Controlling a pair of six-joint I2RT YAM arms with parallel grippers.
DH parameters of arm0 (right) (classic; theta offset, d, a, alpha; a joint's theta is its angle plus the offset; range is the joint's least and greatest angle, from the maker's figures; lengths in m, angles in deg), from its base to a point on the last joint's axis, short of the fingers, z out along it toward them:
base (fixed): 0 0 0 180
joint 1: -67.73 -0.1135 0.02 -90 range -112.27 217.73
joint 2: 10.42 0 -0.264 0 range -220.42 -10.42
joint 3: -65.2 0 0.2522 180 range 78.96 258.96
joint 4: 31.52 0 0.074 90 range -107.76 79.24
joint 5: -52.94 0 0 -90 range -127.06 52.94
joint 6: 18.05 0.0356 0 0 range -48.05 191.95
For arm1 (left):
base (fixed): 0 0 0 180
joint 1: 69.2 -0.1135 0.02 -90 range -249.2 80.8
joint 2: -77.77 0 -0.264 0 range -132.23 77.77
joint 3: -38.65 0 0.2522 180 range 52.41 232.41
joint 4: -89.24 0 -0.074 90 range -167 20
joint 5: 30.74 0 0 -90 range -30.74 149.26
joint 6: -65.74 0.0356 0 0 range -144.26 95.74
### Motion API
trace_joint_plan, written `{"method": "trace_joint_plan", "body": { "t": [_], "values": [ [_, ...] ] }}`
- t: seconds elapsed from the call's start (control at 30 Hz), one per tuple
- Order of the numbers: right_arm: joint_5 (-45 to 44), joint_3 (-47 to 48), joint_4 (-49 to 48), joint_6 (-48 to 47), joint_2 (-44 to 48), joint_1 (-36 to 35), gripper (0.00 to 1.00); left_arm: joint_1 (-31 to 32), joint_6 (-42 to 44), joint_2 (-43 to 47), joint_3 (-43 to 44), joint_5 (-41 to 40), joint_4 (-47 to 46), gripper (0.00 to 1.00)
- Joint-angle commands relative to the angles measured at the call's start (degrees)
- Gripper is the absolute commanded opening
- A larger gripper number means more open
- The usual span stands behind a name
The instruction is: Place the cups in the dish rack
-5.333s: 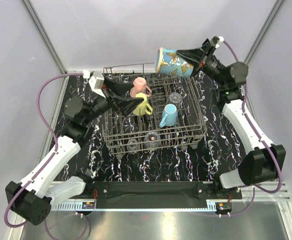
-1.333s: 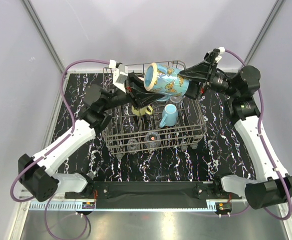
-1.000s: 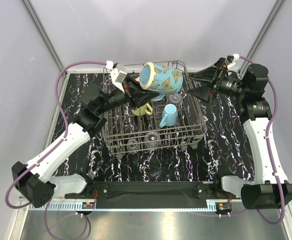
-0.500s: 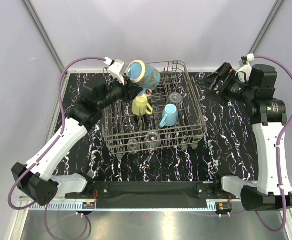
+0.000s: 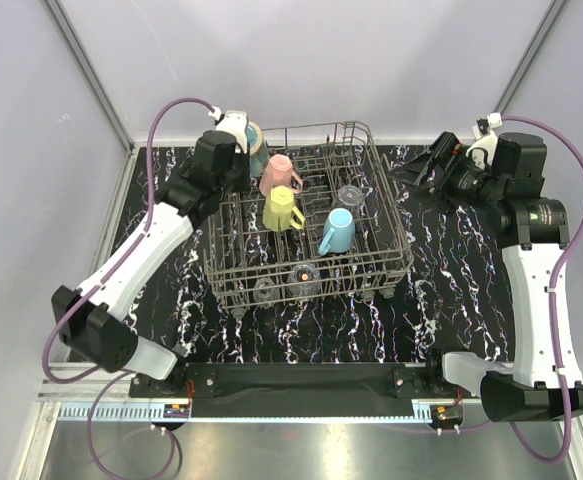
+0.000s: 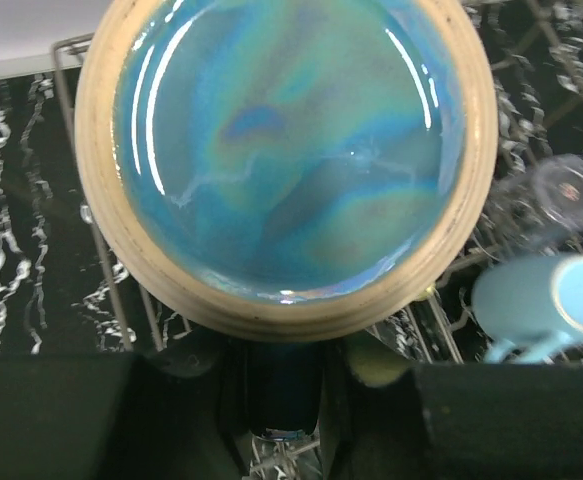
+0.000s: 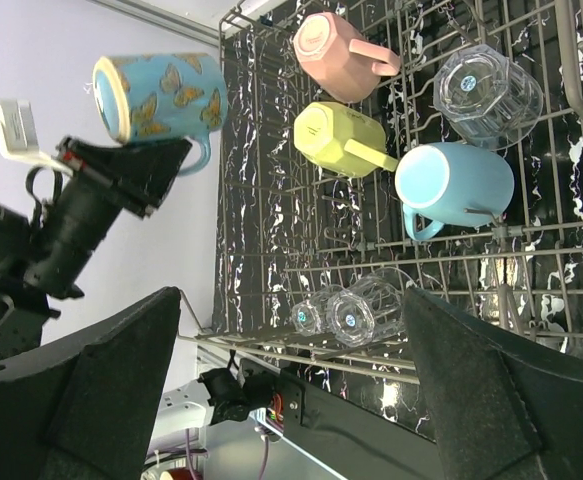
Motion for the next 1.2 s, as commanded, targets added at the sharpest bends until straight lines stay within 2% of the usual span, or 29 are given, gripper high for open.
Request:
{"method": "trace_joint_plan", "body": {
  "t": [0.0, 0.27, 0.6, 0.83, 1.03, 1.17],
  "values": [
    [-1.6, -0.2, -0.9, -1.1, 0.3, 0.2, 1.0, -0.3, -2.4, -2.8, 9.9, -11.6, -3.7, 0.0],
    [-2.4, -0.5, -0.5, -1.3, 0.6, 0.3, 1.0, -1.1, -8.2, -10.8, 15.4, -19.2, 0.8, 0.0],
    [-2.3, -1.0, -0.9, -0.9, 0.3, 0.2, 1.0, -1.2, -14.9, -17.8, 17.7, -20.4, -0.9, 0.0],
    [-2.7, -2.0, -1.1, -1.4, 0.1, 0.2, 1.0, -1.2, -20.2, -21.8, 21.7, -25.2, 0.5, 0.0],
    [-2.7, -1.8, -1.3, -1.2, -0.4, 0.3, 1.0, -1.2, -24.4, -25.6, 26.4, -28.0, 5.4, 0.0],
    [-2.4, -2.1, -1.7, -1.0, -0.6, 0.3, 1.0, -1.2, -26.3, -26.7, 26.5, -28.0, 7.1, 0.0]
  ]
}}
